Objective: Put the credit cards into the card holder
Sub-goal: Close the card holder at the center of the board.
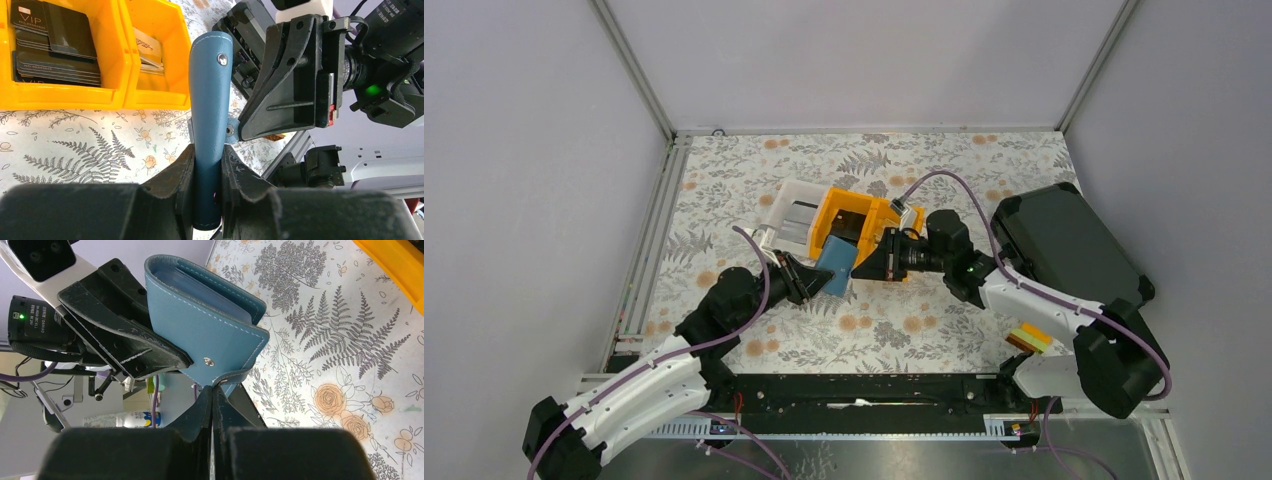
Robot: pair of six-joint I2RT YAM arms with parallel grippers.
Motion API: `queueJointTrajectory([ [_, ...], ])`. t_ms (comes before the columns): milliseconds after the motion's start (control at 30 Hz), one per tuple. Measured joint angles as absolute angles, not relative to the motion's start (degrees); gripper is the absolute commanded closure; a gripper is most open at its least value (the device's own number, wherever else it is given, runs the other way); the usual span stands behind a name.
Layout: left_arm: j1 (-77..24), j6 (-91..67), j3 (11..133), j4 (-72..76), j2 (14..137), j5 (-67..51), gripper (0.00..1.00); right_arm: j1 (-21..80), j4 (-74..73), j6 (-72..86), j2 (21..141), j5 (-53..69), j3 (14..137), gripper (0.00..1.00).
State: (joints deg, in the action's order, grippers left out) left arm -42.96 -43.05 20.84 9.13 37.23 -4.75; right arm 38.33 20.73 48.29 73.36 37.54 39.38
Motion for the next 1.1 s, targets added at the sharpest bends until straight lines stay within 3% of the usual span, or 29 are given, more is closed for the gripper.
queueJointTrajectory([
  [1100, -43.88, -40.95, 21.52, 8.69, 39.48, -3.68, 1.00, 39.29, 25.08, 49.34, 76.75, 37.76, 40.01, 1.00],
])
